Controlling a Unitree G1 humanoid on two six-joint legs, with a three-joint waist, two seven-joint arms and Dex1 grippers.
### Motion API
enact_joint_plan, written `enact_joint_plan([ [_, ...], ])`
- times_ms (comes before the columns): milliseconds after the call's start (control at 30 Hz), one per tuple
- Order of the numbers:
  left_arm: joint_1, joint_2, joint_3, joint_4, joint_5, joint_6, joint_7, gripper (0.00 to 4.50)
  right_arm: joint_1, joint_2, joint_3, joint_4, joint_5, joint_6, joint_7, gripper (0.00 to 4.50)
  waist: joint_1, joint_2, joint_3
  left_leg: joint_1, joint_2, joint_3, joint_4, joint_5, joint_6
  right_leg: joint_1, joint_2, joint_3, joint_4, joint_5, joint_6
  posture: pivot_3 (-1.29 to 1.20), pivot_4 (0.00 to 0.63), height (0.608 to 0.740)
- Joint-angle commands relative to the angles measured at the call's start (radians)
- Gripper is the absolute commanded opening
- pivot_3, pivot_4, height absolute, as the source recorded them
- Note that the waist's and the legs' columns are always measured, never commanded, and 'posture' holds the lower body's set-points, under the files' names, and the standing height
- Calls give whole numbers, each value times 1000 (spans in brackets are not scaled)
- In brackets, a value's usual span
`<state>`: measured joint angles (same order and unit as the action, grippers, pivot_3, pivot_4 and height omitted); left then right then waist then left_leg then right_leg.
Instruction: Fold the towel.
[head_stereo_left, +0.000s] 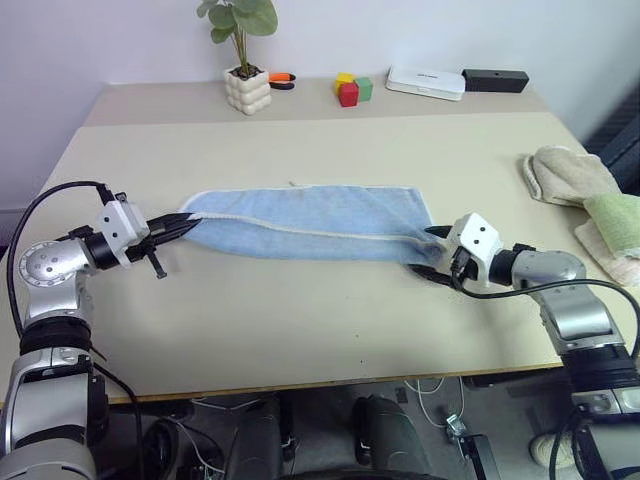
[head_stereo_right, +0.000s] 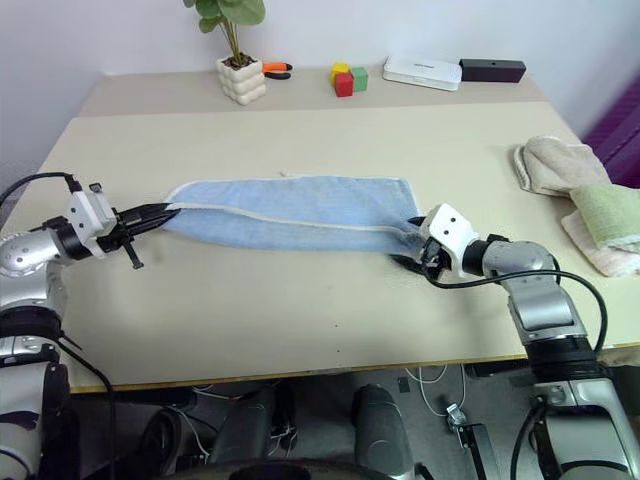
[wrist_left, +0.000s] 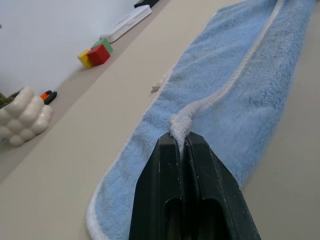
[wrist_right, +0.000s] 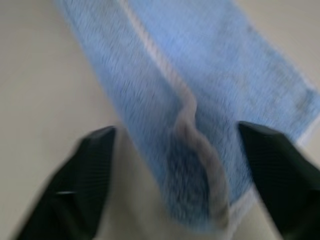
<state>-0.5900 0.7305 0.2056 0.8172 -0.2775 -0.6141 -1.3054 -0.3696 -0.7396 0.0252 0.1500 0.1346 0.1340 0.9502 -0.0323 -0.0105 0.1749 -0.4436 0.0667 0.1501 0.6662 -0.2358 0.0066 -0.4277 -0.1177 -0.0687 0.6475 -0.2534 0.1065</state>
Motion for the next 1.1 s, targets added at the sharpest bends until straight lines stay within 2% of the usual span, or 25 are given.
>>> enact_joint_plan([
  [33,9,11,10,-69,-30,12,4,0,-38,-30,-13,-47,-6,-11,13,4468,-1,0,0,0,0,0,0,0,0,0,0,0,0,0,0,0,150,735],
  [233,31,11,9,-110,-36,36,9,0,-75,-39,10,-13,-28,-18,42,4468,-2,0,0,0,0,0,0,0,0,0,0,0,0,0,0,0,150,735],
  [267,34,12,8,-116,-37,43,8,0,-78,-41,6,-17,-5,6,68,4238,-2,0,0,0,0,0,0,0,0,0,0,0,0,0,0,0,150,735],
  [333,39,12,9,-126,-38,52,9,0,-83,-47,6,-12,10,35,99,3660,-1,0,0,0,0,0,0,0,0,0,0,0,0,0,0,0,150,735],
  [367,41,11,9,-132,-39,54,10,0,-82,-52,12,-6,10,47,116,3220,1,0,0,0,0,0,0,0,0,0,0,0,0,0,0,0,150,735],
  [533,64,10,7,-171,-40,65,11,0,-82,-49,28,38,8,46,167,495,13,0,0,0,0,0,0,0,0,0,0,0,0,0,0,0,150,735],
  [567,70,13,8,-178,-43,71,7,0,-87,-56,31,45,5,44,180,60,14,0,0,0,0,0,0,0,0,0,0,0,0,0,0,0,150,735],
  [967,128,83,12,-202,-65,147,-81,0,-51,-188,0,-10,38,35,330,60,18,0,0,0,0,0,0,0,0,0,0,0,0,0,0,0,150,735],
  [1100,130,101,-6,-177,-32,111,-106,0,-29,-213,-4,-10,50,13,356,60,19,0,0,0,0,0,1,0,0,0,0,0,0,0,0,0,150,735],
])
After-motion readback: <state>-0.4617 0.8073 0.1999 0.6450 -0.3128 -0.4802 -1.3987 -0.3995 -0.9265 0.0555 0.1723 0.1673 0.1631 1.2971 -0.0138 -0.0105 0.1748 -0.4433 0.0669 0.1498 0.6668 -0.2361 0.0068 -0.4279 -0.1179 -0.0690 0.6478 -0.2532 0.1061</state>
